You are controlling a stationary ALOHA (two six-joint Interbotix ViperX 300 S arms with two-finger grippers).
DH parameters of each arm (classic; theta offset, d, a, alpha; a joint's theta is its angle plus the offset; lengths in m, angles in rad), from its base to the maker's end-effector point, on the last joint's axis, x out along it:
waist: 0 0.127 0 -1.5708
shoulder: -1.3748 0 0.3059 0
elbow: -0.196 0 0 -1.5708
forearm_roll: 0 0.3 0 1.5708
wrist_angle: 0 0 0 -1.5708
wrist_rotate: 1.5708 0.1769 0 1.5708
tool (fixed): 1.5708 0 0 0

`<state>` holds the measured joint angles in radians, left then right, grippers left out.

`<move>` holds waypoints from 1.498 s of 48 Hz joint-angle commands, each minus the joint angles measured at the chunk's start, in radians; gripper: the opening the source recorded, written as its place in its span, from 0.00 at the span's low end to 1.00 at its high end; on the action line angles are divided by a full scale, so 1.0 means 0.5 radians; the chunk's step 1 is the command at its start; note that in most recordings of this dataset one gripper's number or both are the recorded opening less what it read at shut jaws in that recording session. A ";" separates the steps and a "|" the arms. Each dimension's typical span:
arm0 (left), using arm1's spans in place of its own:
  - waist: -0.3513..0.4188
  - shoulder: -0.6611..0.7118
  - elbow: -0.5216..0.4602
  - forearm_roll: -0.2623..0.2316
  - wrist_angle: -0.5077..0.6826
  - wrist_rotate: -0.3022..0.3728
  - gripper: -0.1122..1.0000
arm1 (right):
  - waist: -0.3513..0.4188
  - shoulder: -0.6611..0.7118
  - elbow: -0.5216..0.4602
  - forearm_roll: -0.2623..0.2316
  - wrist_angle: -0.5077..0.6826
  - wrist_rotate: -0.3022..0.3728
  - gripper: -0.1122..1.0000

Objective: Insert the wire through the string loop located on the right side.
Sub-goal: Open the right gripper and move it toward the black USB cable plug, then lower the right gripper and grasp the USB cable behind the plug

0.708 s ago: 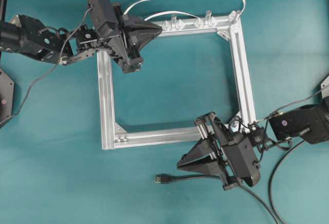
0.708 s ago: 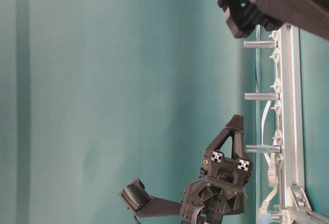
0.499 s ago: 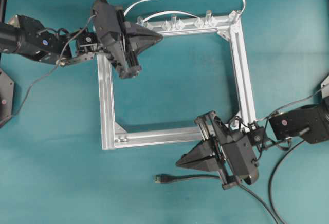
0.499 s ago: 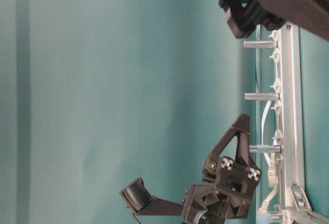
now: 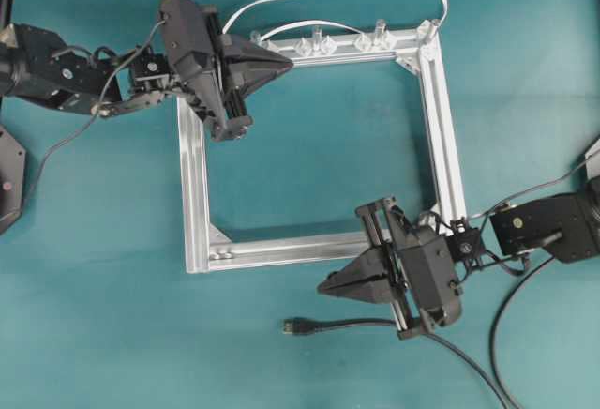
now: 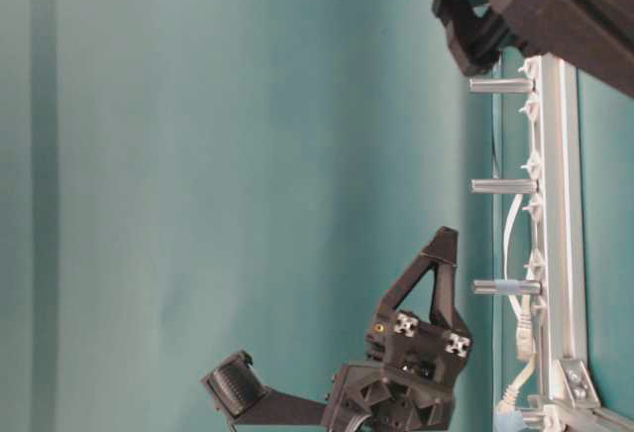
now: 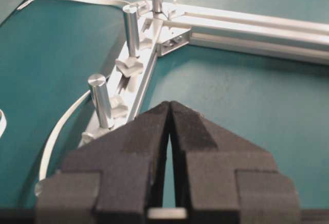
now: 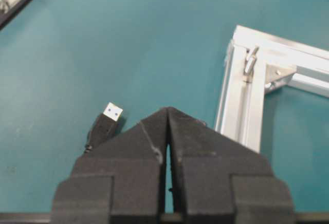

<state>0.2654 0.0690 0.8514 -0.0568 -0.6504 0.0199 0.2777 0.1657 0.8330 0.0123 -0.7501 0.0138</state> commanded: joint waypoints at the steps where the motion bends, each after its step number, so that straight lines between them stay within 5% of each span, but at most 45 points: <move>1: 0.006 -0.055 -0.015 -0.006 -0.006 -0.095 0.10 | 0.006 -0.031 -0.049 0.021 0.012 0.018 0.12; 5: 0.000 -0.058 -0.012 -0.003 -0.006 -0.153 0.12 | 0.009 -0.037 -0.058 0.021 0.025 0.021 0.12; 9: 0.000 -0.058 -0.015 -0.003 -0.006 -0.184 0.27 | 0.018 -0.043 -0.061 0.021 0.025 0.021 0.15; 16: 0.000 -0.058 -0.012 -0.003 -0.006 -0.181 0.64 | 0.040 -0.043 -0.064 0.034 0.025 0.021 0.47; 20: 0.000 -0.058 -0.015 0.000 -0.006 -0.181 0.54 | 0.055 -0.043 -0.064 0.083 0.025 0.021 0.66; 38: -0.003 -0.058 -0.015 0.000 0.009 -0.187 0.57 | 0.181 -0.043 -0.058 0.454 0.015 -0.071 0.66; 49: -0.003 -0.080 -0.034 0.000 0.144 -0.190 0.75 | 0.325 -0.037 -0.083 0.966 0.003 -0.331 0.66; 59: 0.000 -0.163 0.018 0.000 0.178 -0.187 0.76 | 0.457 0.006 -0.160 1.390 -0.034 -0.635 0.66; 72: 0.000 -0.245 0.107 -0.003 0.178 -0.193 0.76 | 0.509 0.074 -0.199 1.451 -0.052 -0.650 0.66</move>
<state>0.2654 -0.0230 0.9081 -0.0583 -0.5584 -0.0690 0.5231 0.2086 0.7532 0.7332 -0.7655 -0.3099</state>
